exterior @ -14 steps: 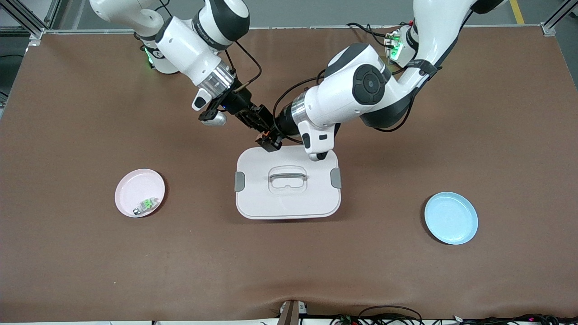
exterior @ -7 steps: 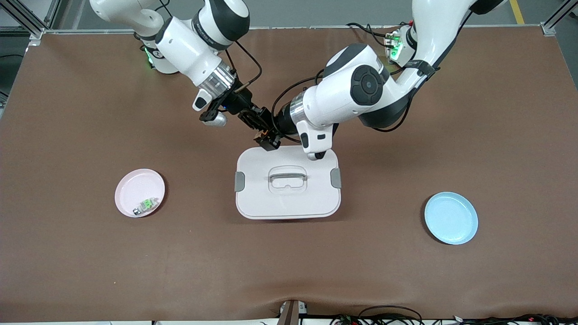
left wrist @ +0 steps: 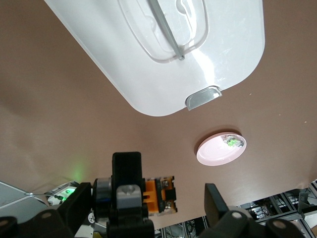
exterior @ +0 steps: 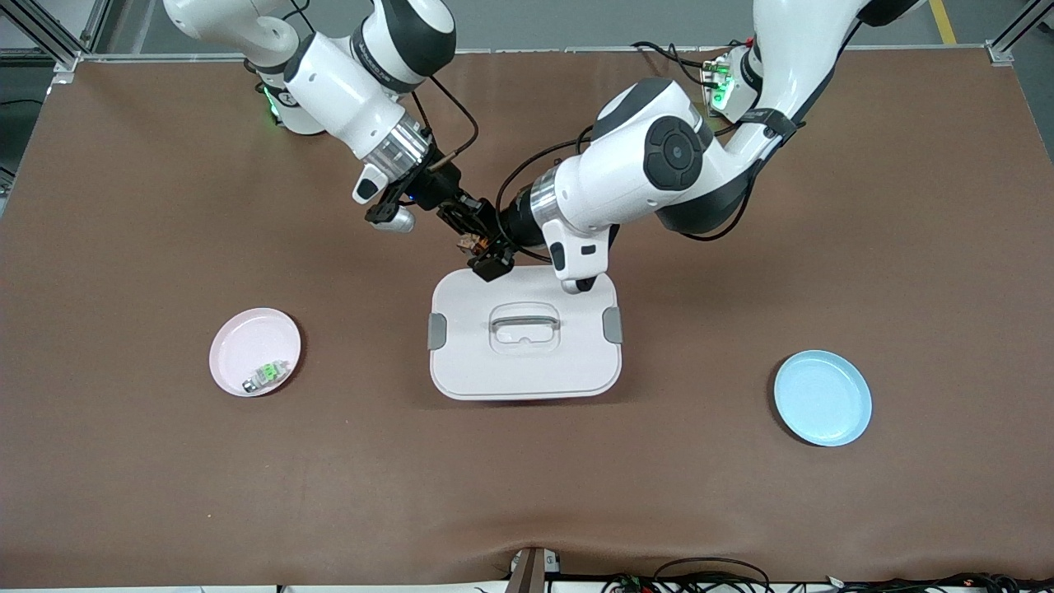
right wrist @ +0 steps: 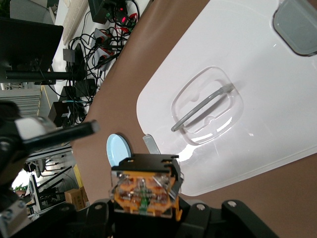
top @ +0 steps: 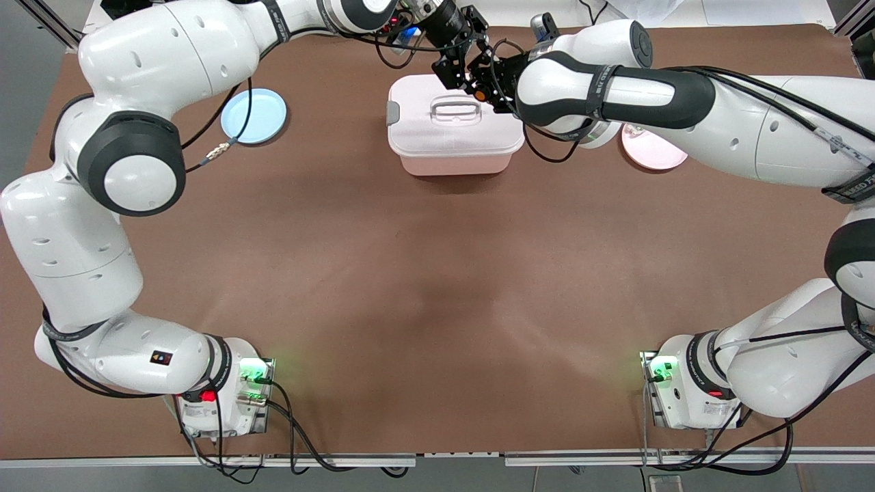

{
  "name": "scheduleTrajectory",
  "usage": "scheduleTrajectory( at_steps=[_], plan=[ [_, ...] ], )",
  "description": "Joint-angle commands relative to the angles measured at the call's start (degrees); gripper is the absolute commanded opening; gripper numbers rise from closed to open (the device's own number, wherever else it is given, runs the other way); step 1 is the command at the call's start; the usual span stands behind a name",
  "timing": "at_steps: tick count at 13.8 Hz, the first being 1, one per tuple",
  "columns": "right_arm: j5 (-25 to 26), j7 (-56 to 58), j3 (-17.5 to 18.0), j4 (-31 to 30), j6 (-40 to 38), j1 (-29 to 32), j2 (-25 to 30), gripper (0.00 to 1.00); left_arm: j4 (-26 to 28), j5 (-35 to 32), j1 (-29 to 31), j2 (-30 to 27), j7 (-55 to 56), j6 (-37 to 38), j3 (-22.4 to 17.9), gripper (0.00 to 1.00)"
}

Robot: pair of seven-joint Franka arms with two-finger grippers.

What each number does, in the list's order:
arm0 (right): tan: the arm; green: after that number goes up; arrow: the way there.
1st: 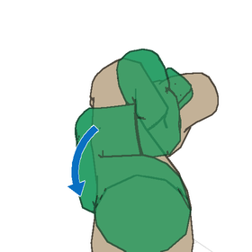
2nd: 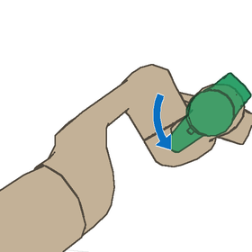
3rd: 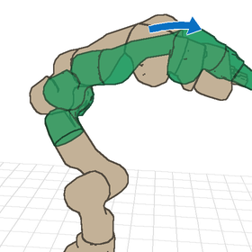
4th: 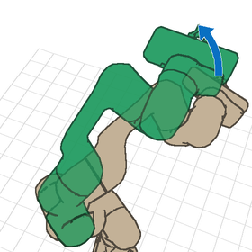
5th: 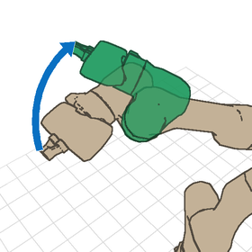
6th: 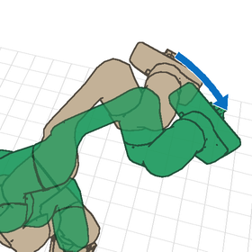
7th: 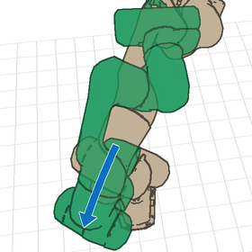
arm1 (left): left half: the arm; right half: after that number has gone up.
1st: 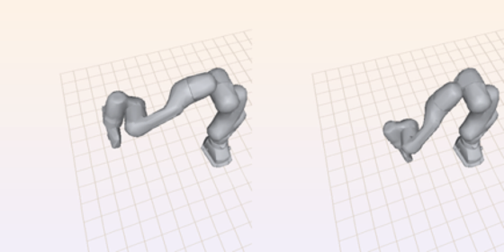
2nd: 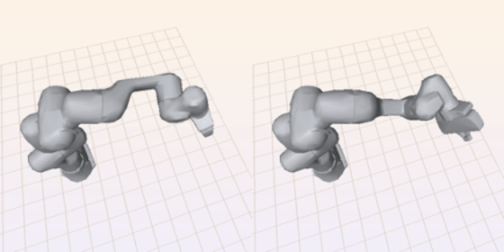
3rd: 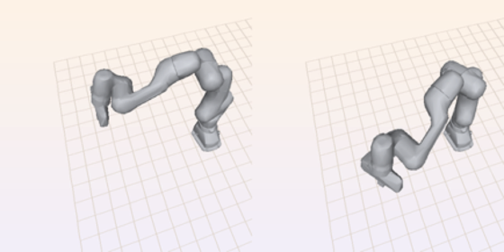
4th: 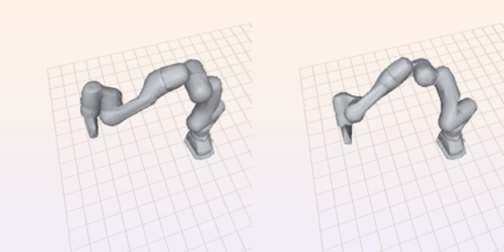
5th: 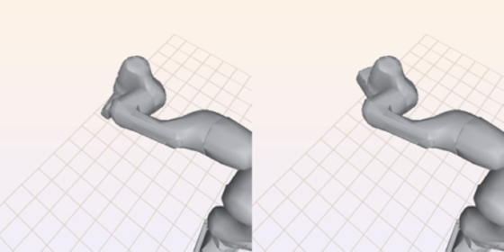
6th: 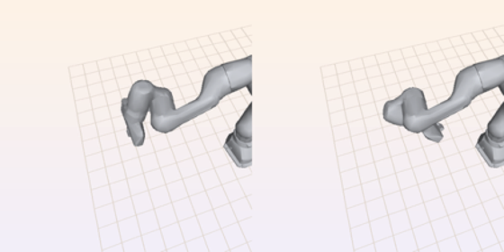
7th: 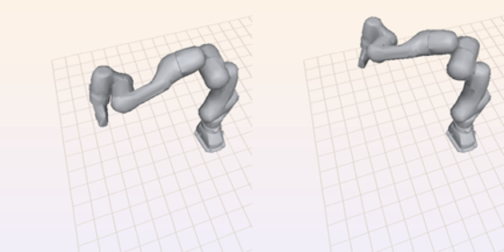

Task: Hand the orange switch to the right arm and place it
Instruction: 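Grasp the switch with the right gripper while the left gripper releases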

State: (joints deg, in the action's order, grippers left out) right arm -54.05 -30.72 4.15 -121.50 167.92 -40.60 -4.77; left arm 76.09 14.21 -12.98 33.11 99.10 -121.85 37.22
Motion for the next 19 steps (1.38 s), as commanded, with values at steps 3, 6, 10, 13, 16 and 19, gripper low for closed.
scheduleTrajectory(
  at_steps=[3,6,10,13,16,19],
  plan=[
    [-0.45,-0.39,-0.38,1.18,-0.14,-0.79,-1.21,0.0,-0.24,-1.03,0.06,-0.76,0.22,-0.15,-0.22,1.0],
    [-0.18,-0.21,-0.38,1.88,-0.14,-0.88,-1.91,0.0,-0.24,-2.96,0.85,-1.55,0.22,0.29,-0.31,1.0],
    [-0.1,0.14,-0.46,2.59,-0.22,-0.79,-3.05,0.0,-0.24,-9.19,4.44,-2.96,0.22,3.71,-0.49,1.0],
    [1.92,0.23,-0.46,2.59,-1.44,0.0,-3.23,0.0,-0.24,-12.27,7.7,-4.62,-1.7,6.61,-0.57,1.0],
    [4.29,0.23,-0.64,2.5,-3.65,1.4,-3.23,0.0,-0.16,-14.82,11.3,-6.38,-8.63,10.74,-0.49,1.0],
    [4.83,2.76,-0.73,2.5,-6.1,4.03,-3.14,0.0,-0.16,-16.67,16.74,-9.28,-19.07,15.92,-0.49,1.0]
  ],
)
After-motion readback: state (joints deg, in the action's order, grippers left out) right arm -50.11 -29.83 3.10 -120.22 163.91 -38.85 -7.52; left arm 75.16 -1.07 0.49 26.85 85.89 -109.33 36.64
